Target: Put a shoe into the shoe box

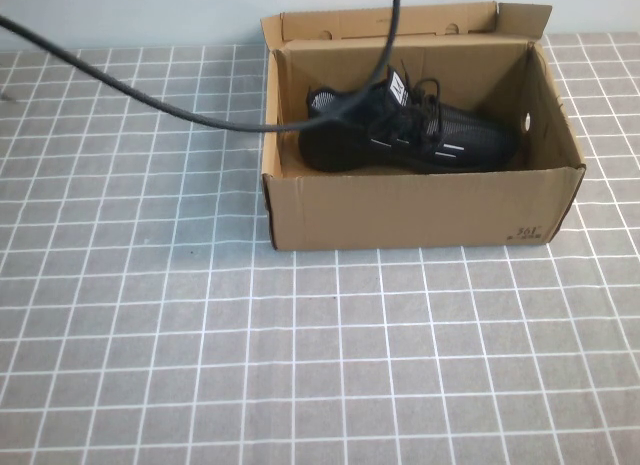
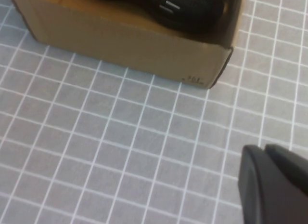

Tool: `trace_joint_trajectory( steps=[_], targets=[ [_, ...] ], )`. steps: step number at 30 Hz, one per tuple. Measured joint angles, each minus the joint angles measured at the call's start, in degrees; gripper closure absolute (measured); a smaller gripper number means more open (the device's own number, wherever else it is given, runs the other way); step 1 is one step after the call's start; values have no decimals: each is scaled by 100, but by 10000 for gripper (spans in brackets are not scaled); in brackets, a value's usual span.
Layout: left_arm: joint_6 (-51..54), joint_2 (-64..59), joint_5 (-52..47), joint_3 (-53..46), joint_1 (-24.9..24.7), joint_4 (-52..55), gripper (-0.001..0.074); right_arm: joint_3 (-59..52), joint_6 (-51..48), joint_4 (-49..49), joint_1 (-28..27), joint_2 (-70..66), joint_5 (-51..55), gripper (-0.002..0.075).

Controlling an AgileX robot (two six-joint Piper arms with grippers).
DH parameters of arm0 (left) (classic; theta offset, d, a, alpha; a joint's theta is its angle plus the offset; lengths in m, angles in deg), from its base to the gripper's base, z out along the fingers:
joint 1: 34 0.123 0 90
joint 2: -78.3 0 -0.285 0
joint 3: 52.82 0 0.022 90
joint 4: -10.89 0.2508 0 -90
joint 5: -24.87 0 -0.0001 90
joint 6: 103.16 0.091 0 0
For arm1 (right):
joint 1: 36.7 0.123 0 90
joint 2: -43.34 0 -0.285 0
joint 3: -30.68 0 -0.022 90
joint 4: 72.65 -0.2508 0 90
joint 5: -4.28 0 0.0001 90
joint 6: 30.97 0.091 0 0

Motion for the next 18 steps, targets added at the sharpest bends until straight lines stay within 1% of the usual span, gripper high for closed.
trace_joint_trajectory(
  steps=[2,4,8,11,18],
  targets=[
    [-70,345,25,-172,0,86,735,-256,24,-107,0,343,0,742],
    [-119,825,169,-564,0,168,735,-546,30,-230,0,675,0,742],
    [-181,2031,900,-1877,0,204,735,-1180,30,-341,0,1475,0,742],
    [-195,3108,1734,-3177,0,120,735,-1554,30,-356,0,2173,-60,742],
    [-195,5946,4248,-6815,-31,-132,735,-2314,30,-403,0,3543,-702,742]
  ],
)
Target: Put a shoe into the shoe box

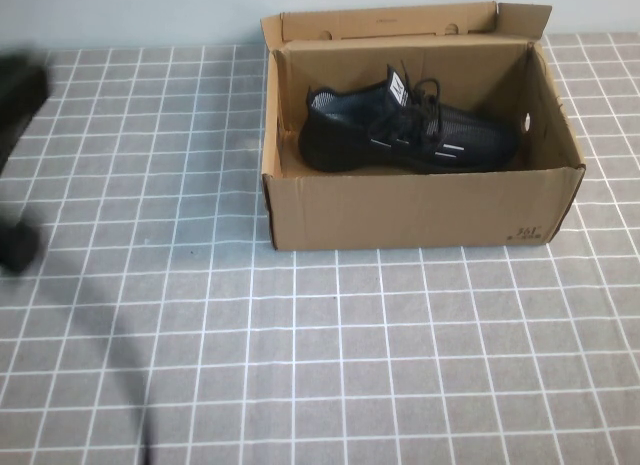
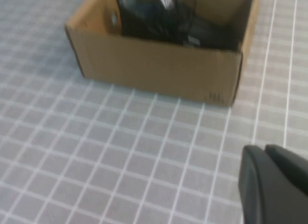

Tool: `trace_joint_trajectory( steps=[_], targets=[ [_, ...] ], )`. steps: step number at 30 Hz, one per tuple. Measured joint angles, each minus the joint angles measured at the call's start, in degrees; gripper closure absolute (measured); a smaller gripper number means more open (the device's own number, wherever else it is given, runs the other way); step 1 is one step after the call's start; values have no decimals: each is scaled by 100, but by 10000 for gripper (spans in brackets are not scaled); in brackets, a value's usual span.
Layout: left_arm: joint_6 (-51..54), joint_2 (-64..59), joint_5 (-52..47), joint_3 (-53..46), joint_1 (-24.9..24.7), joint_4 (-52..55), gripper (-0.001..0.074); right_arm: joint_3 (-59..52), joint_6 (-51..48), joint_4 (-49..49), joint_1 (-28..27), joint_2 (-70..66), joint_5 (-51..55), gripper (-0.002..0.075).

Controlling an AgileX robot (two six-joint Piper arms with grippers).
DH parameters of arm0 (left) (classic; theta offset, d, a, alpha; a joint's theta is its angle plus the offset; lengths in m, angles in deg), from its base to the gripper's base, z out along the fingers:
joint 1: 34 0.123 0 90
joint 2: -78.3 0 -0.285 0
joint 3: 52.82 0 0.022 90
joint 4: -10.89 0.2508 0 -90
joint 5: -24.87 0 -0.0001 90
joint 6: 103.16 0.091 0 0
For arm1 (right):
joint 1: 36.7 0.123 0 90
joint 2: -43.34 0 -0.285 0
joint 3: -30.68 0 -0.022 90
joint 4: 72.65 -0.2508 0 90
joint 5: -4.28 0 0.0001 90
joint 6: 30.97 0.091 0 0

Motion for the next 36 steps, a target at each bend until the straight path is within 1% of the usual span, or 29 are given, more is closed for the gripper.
trace_joint_trajectory(
  steps=[1,5,10,14,19,22,24,30,36],
  targets=[
    [-12,391,334,-500,0,-53,735,-90,0,1,0,169,-108,742],
    [-36,1710,1248,-1974,0,-338,736,-395,0,-63,0,642,-681,742],
    [-39,2882,1970,-3236,0,-460,736,-847,0,-212,0,874,-1573,742],
    [-48,3274,2171,-3952,0,-518,736,-1429,0,-326,0,879,-2638,742],
    [-48,3329,2196,-4861,0,-553,736,-2339,0,-350,0,879,-4464,742],
    [-48,3329,2010,-5079,0,-553,736,-2762,0,-350,0,869,-5167,742],
    [-25,3329,1786,-5093,0,-563,736,-2915,0,-350,0,869,-5391,742],
    [-25,3329,1053,-5096,0,-558,736,-3079,0,-350,0,869,-5477,742],
    [-3,3329,725,-5096,0,-558,736,-3079,0,-350,0,869,-5368,742]
  ],
)
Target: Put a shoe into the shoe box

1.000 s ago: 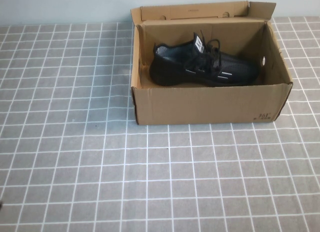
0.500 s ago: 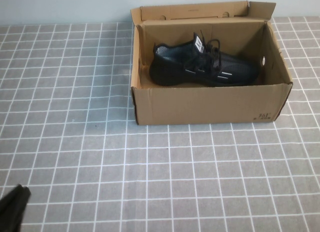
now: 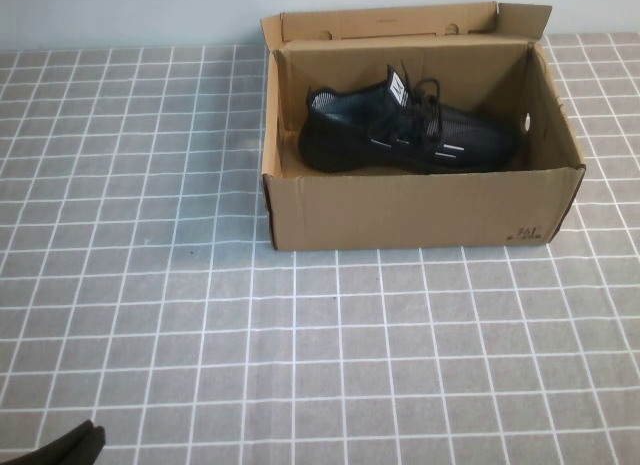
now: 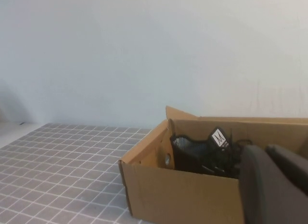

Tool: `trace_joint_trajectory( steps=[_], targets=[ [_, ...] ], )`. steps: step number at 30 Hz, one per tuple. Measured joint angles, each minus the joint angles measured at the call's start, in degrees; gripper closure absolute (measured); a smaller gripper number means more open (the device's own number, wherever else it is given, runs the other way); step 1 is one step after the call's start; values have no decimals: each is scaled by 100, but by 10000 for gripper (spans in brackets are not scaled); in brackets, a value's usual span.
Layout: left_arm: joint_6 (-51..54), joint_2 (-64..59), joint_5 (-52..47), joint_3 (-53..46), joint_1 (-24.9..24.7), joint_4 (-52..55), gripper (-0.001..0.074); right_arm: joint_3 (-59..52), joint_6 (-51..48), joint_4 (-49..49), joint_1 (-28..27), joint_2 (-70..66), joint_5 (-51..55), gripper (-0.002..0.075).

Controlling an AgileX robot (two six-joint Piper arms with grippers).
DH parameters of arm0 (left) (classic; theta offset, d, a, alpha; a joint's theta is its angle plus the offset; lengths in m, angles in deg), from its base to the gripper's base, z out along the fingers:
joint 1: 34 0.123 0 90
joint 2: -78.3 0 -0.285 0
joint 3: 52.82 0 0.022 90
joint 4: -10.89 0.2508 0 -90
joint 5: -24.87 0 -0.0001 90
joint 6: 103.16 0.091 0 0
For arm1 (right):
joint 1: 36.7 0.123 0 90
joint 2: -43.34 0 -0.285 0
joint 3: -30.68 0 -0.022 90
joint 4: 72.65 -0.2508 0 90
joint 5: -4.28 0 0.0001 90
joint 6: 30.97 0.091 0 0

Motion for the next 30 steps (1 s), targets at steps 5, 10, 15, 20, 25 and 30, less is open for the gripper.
trace_joint_trajectory(
  steps=[5,10,15,20,25,30],
  targets=[
    [0,0,-35,0,0,0,736,0,0,0,0,0,8,742],
    [0,0,-35,0,0,0,736,-15,-63,395,-188,0,13,742],
    [0,0,-35,0,0,0,736,-593,-73,585,-1302,10,-277,742],
    [0,0,-35,0,0,0,736,-1606,-73,501,-2467,251,-1029,742],
    [11,0,-35,0,0,0,736,-2039,-63,492,-2823,763,-1085,742],
    [11,0,-35,0,0,0,736,-2047,-13,457,-2848,822,-168,742]
  ],
)
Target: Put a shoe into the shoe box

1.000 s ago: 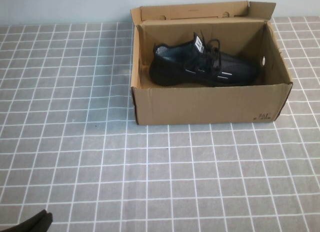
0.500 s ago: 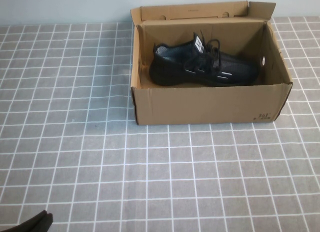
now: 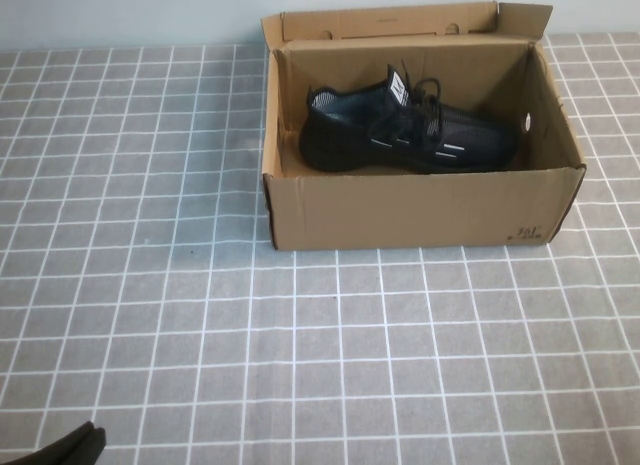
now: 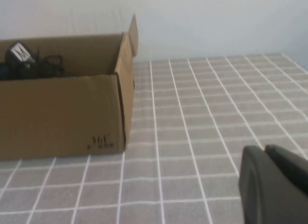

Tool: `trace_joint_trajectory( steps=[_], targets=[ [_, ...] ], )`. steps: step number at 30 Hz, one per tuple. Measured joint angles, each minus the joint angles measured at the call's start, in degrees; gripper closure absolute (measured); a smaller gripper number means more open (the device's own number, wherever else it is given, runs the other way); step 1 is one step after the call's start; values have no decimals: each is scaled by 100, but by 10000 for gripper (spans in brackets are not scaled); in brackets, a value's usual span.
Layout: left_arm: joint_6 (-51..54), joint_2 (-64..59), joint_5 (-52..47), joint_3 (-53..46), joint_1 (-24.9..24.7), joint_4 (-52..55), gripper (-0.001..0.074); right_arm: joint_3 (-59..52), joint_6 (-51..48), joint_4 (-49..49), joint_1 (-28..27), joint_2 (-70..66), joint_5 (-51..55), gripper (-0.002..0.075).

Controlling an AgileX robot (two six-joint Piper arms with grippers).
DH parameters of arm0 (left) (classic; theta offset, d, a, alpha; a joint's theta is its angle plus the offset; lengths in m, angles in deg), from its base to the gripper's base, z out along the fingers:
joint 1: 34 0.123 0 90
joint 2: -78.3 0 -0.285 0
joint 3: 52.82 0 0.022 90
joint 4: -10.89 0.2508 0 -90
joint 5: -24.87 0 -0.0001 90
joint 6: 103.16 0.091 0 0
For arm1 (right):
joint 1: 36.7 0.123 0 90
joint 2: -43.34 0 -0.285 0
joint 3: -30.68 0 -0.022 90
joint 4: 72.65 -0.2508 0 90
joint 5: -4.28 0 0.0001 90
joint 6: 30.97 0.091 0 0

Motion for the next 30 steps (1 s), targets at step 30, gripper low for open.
trace_joint_trajectory(
  steps=[30],
  targets=[
    [8,0,-8,0,0,0,736,0,-2034,-1780,0,0,1191,742]
  ],
)
